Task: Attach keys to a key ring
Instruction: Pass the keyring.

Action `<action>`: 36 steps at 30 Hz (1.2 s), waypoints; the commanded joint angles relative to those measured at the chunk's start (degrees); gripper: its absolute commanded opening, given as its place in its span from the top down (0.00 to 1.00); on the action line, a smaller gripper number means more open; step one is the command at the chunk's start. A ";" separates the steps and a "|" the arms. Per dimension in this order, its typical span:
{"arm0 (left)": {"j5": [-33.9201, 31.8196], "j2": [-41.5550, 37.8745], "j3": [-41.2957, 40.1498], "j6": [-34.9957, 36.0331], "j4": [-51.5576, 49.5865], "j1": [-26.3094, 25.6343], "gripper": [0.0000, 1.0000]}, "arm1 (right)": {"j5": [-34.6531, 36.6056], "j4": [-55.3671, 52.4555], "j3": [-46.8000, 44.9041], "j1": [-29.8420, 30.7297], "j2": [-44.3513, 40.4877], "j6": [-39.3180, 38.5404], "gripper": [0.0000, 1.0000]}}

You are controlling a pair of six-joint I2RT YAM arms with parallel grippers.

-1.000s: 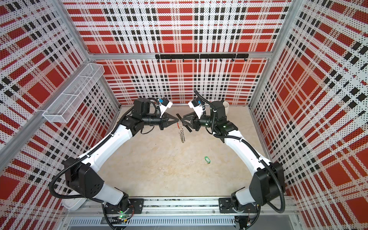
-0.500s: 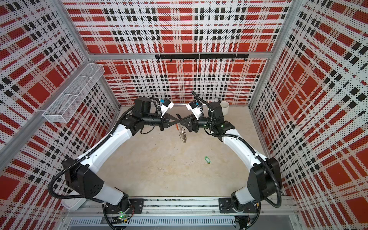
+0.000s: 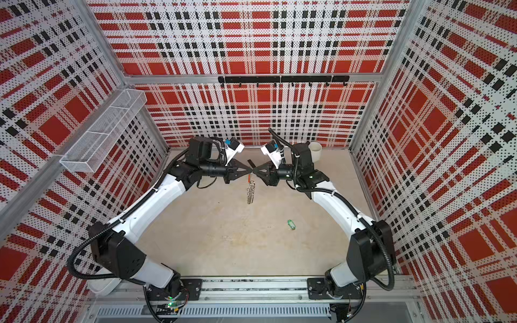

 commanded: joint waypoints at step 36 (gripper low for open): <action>-10.80 -15.67 -31.47 -24.62 57.47 0.80 0.56 | 13.88 58.33 -18.09 3.96 -2.95 35.03 1.00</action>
